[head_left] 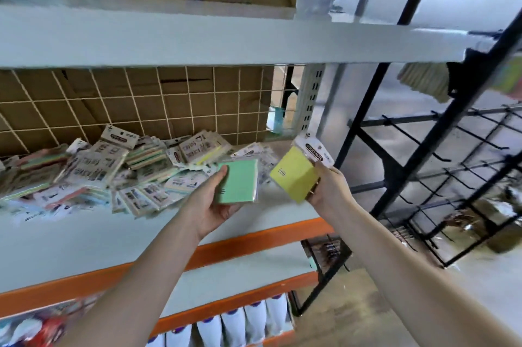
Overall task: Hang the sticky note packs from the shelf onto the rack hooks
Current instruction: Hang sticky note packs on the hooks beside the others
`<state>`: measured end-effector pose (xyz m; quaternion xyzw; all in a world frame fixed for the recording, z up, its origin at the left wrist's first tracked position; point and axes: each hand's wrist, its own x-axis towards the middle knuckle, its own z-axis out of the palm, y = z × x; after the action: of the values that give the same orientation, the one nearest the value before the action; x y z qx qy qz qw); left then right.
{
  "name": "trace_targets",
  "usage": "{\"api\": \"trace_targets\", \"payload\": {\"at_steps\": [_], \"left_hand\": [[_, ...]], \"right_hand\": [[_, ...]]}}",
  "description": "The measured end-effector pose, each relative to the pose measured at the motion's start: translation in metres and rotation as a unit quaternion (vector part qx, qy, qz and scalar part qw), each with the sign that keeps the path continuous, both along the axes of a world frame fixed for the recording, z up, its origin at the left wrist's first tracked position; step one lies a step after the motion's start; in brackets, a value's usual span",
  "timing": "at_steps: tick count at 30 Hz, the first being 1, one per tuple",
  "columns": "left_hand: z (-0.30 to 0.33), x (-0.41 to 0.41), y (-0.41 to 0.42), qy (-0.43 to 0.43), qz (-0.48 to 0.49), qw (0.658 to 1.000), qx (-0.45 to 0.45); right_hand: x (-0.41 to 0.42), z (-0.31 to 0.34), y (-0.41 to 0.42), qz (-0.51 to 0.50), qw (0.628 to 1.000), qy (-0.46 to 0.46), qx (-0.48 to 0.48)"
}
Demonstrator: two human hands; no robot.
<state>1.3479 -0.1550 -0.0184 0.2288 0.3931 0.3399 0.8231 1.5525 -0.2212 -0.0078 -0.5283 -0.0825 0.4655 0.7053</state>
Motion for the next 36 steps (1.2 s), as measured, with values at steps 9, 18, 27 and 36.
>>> {"api": "trace_targets", "payload": {"at_steps": [9, 18, 27, 36], "left_hand": [[0.023, 0.112, -0.082, -0.030, -0.008, 0.998, 0.057], [0.063, 0.213, -0.167, -0.044, -0.016, 0.957, 0.288], [0.069, 0.293, -0.222, 0.002, -0.035, 0.945, 0.327], [0.074, 0.377, -0.233, -0.066, -0.131, 0.937, 0.316]], "right_hand": [[0.074, 0.030, -0.107, 0.078, 0.996, -0.029, 0.044], [0.159, 0.058, -0.213, 0.034, 0.993, -0.101, 0.042], [0.226, 0.073, -0.290, -0.064, 0.977, -0.200, 0.041], [0.309, 0.075, -0.314, -0.176, 0.928, -0.328, 0.009]]}}
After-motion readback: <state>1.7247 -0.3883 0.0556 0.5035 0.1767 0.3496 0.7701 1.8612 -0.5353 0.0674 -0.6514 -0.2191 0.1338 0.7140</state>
